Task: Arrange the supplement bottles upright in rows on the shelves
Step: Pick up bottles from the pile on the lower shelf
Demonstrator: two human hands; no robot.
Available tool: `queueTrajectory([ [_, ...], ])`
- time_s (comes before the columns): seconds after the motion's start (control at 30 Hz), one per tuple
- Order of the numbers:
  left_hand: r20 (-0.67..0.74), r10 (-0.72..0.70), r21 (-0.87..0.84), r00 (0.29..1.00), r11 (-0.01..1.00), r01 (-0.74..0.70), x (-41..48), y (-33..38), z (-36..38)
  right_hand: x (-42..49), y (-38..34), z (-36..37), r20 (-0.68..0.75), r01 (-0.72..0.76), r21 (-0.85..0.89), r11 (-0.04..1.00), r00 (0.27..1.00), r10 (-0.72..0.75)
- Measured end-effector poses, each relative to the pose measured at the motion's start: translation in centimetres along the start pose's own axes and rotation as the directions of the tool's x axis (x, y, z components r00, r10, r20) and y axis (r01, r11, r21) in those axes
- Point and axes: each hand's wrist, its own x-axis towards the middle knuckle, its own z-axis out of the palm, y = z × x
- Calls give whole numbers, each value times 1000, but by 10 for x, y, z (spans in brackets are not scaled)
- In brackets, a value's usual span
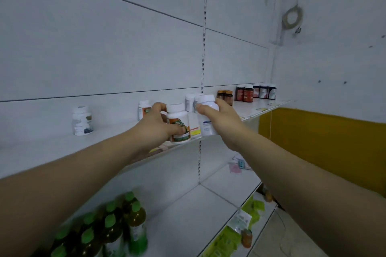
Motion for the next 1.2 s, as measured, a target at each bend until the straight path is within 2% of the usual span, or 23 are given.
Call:
queueTrajectory([
  [0.2,-56,-45,244,997,968,57,74,-32,-8,95,32,1,124,5,-18,1000,992,-2],
  [0.3,-115,-36,408,993,910,81,100,-51,-14,144,54,11,195,-2,-23,1000,981,7],
  [0.5,-305,18,649,952,736,194,144,-76,-17,222,97,32,379,17,-58,998,926,6],
  [0.63,-411,118,816,904,490,307,170,-87,-17,258,116,38,516,79,-112,991,856,-10],
  [0.73,-479,92,816,873,415,403,188,-93,-18,272,127,38,608,114,-148,982,794,0],
  [0.93,-516,95,816,852,357,454,215,-100,-20,282,135,33,696,263,-140,954,712,-94],
  [1.2,-550,169,820,818,297,490,236,-111,-22,280,136,31,732,324,-169,931,674,-102],
])
